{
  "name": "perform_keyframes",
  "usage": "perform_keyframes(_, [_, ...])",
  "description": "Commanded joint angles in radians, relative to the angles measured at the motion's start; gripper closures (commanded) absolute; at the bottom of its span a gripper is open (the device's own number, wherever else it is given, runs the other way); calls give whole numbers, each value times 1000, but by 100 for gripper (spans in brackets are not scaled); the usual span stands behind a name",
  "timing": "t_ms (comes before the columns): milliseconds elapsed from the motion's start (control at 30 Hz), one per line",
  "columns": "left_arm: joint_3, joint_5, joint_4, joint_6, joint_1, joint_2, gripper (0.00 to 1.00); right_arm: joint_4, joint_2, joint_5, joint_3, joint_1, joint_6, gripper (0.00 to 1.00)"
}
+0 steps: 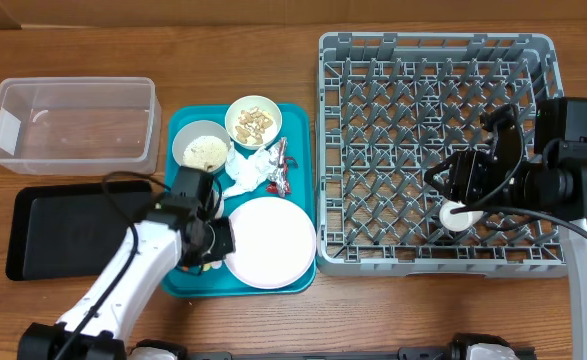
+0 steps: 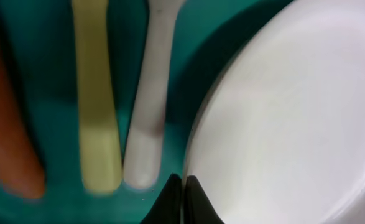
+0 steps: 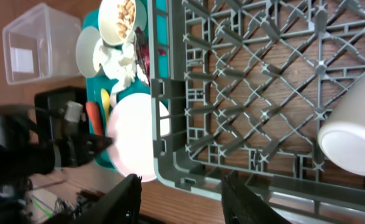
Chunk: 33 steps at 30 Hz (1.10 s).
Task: Sort waste into correct bins and load items into the dishwasher rack
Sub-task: 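Lift the plate and hand it to the right gripper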
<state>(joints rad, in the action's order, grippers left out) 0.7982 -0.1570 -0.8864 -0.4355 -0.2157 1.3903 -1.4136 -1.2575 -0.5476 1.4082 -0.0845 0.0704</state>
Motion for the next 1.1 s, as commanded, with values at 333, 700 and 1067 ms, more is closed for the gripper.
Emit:
perform_keyframes(333, [641, 138, -360, 124, 1, -5, 96, -80, 12, -334, 19, 91, -359, 54])
perform_keyframes(700, [837, -85, -349, 154, -2, -14, 96, 185, -29, -317, 19, 234, -208, 21])
perform_keyframes(1067, [861, -259, -317, 170, -26, -31, 96, 346, -147, -438, 19, 294, -196, 36])
